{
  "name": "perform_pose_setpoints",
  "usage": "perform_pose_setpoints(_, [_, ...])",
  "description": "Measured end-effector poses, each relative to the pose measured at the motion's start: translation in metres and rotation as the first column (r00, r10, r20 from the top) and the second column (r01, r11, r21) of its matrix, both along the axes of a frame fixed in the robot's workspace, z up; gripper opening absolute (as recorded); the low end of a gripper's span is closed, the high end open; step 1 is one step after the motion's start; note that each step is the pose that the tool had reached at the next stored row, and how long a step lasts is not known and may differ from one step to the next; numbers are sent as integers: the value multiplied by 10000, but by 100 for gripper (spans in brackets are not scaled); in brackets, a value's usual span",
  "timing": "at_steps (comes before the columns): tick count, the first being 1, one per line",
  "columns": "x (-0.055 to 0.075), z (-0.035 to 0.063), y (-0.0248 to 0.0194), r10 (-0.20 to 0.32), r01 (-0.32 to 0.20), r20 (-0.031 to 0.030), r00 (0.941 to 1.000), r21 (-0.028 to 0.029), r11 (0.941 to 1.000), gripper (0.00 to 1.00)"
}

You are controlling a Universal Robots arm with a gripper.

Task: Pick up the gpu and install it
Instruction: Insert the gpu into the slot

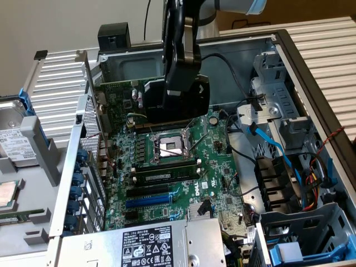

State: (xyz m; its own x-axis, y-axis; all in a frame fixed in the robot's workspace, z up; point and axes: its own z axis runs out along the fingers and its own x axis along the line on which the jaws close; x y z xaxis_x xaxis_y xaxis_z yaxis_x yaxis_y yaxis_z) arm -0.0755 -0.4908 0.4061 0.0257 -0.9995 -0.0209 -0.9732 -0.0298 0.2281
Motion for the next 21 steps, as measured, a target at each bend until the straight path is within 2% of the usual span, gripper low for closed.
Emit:
perform_pose_setpoints(10, [0, -1, 0, 0, 0, 0, 10000, 0, 10000, 27])
perform_pose_setpoints(21, [-12, -191, 0, -1, 1, 0, 10000, 0, 10000, 27])
